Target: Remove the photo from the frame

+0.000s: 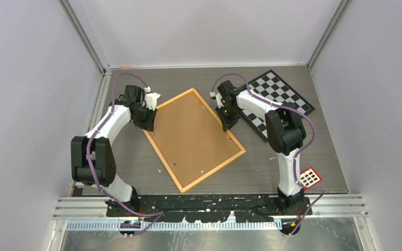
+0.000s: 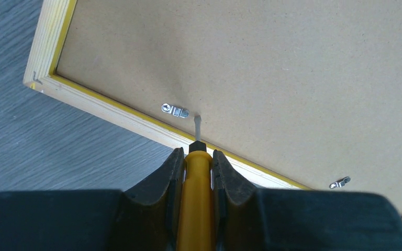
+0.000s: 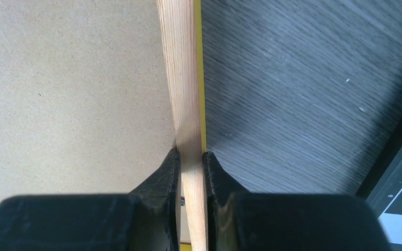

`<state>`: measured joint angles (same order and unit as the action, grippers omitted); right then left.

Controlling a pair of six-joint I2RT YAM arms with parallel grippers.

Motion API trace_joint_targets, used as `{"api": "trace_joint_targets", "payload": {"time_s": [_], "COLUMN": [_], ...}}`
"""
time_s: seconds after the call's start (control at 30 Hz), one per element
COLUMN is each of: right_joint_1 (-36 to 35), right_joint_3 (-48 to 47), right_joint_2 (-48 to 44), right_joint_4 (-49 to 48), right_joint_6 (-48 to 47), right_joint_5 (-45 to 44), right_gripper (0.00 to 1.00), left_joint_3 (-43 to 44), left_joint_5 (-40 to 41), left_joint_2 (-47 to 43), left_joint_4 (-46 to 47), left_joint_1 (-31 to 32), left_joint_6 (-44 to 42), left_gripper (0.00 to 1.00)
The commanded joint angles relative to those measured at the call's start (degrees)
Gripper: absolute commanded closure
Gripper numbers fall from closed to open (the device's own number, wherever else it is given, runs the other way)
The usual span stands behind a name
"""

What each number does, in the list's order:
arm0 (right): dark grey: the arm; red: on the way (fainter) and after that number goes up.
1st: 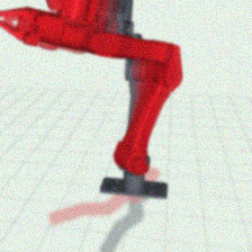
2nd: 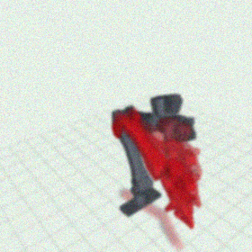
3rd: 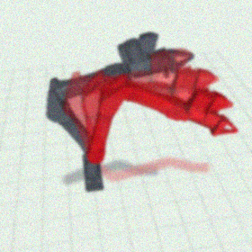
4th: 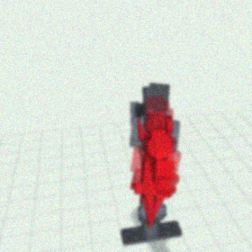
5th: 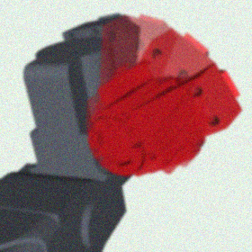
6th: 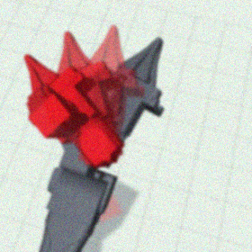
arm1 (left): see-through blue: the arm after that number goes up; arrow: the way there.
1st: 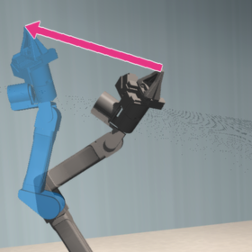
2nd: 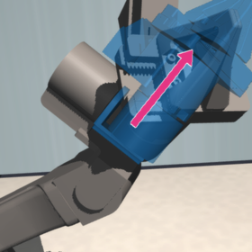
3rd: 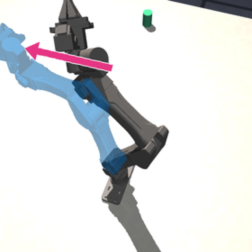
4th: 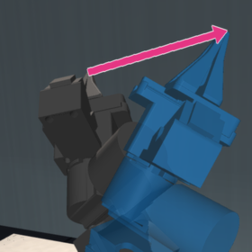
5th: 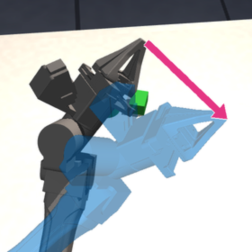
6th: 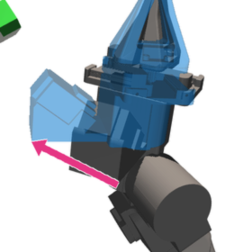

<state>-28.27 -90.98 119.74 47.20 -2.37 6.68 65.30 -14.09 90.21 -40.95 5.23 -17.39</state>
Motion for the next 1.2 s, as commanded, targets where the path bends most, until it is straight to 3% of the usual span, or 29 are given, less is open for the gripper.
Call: {"api": "trace_joint_targets", "payload": {"time_s": [0.0,0.43,1.17], "right_joint_1": [0.0,0.0,0.0], "right_joint_3": [-0.2,1.7,1.5], "right_joint_2": [2.2,0.9,1.5], "right_joint_4": [-3.3,-3.8,-2.9], "right_joint_6": [4.3,4.0,3.7], "right_joint_5": [0.4,0.2,0.3], "right_gripper": [0.99,0.99,1.00], "left_joint_3": [-2.4,1.0,0.0], "left_joint_5": [-0.8,0.2,1.7], "left_joint_2": [-0.7,-3.9,1.3], "left_joint_4": [1.1,-4.6,8.2], "left_joint_1": [0.5,0.3,0.4], "left_joint_6": [5.3,-5.1,-4.4], "left_gripper": [1.00,1.00,1.00]}}
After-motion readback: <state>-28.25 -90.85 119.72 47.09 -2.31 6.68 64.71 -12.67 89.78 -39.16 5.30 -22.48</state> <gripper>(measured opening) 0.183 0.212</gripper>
